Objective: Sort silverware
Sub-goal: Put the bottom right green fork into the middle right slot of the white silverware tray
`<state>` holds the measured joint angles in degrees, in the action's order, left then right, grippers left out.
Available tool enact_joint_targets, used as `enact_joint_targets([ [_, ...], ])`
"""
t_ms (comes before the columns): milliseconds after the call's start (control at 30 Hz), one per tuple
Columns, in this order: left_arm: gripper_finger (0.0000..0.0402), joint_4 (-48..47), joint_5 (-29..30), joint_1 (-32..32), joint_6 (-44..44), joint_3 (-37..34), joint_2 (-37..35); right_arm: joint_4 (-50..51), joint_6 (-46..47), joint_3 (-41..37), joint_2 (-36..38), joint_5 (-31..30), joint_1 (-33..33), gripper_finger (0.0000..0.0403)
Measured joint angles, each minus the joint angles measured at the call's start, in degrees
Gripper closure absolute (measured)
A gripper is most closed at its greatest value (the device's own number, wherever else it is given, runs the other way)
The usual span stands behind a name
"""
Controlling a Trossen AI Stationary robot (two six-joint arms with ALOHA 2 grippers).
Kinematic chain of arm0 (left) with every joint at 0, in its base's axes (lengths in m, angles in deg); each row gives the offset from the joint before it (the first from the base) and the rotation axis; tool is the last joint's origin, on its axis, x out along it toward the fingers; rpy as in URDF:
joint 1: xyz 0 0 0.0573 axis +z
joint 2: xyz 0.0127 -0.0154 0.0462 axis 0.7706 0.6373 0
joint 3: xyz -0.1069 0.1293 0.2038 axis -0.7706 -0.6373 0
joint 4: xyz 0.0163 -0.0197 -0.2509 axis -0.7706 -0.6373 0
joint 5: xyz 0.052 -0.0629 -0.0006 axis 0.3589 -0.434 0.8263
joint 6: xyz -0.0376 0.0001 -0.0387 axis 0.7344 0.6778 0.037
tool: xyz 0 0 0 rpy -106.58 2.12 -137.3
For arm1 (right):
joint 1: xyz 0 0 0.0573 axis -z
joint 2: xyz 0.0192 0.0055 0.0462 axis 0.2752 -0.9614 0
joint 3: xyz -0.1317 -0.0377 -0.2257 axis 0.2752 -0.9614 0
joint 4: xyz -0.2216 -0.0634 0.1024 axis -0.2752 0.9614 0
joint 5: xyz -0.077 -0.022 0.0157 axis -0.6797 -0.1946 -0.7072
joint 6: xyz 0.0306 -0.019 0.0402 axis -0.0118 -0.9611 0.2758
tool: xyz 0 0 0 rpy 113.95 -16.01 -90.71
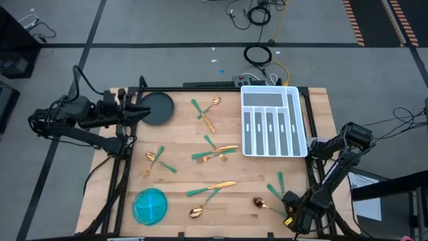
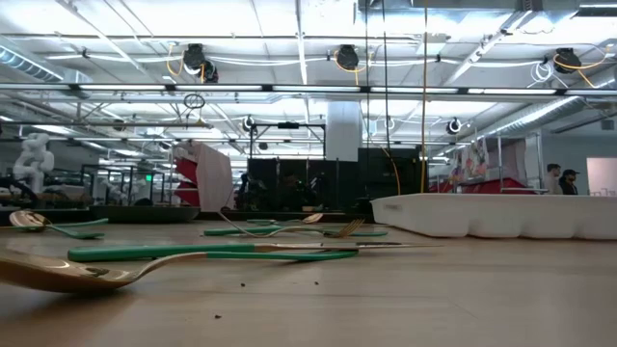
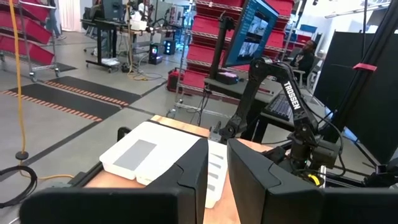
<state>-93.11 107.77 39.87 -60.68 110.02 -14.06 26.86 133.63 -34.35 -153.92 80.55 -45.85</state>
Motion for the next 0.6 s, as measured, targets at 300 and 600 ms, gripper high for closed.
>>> enact_joint_targets([
  [300, 0.0334, 0.02, 0.02, 0.02, -0.02, 0.0, 0.0, -0.33, 0.06, -0.08, 0.37, 0.4, -0.13, 0.0271],
  [600, 0.0334, 0.07, 0.01, 0.01, -0.11, 0.0, 0.0, -0.77, 0.32, -0.13, 0.92, 0.63, 0.55, 0.0346],
])
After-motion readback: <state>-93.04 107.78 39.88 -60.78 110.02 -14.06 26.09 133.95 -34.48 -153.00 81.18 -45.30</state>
